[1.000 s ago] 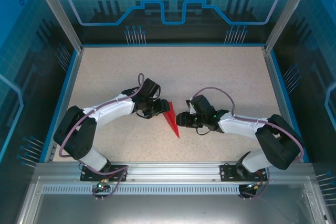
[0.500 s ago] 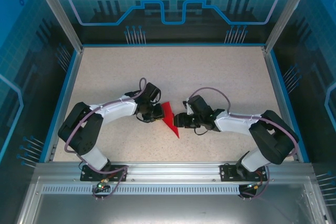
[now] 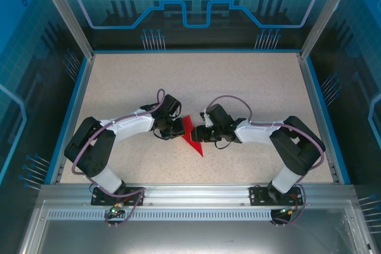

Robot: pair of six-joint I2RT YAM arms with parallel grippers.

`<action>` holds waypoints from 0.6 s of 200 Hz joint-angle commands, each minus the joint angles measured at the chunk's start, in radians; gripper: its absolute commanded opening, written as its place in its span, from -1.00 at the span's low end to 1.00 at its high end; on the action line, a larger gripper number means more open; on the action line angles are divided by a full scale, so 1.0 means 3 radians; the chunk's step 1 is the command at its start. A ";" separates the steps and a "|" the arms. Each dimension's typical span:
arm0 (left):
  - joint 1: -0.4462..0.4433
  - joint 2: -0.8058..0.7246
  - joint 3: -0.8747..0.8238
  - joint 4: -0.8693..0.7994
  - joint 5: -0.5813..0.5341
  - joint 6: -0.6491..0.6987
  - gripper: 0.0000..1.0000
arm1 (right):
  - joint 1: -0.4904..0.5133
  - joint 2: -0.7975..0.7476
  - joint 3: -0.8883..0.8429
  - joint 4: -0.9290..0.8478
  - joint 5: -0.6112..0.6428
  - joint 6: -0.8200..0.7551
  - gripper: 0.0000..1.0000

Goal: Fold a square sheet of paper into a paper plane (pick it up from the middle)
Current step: Move the paper plane to the center of the table.

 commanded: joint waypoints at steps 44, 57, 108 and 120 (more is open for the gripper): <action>0.0025 -0.0045 -0.0029 -0.0012 -0.0009 0.0085 -0.76 | 0.0096 0.0022 0.0057 0.0053 -0.0252 -0.0176 0.04; 0.0028 -0.0038 -0.0024 -0.0013 -0.0014 0.0083 -0.76 | 0.0130 0.0004 0.0062 0.0040 -0.0247 -0.0210 0.04; 0.0029 -0.0022 -0.0024 0.0001 0.0000 0.0079 -0.76 | 0.0281 0.0129 0.0300 -0.0400 0.0135 -0.0340 -0.17; 0.0027 -0.0031 -0.0029 0.0000 0.0000 0.0083 -0.76 | 0.0303 0.0163 0.0322 -0.0439 0.0188 -0.0343 -0.22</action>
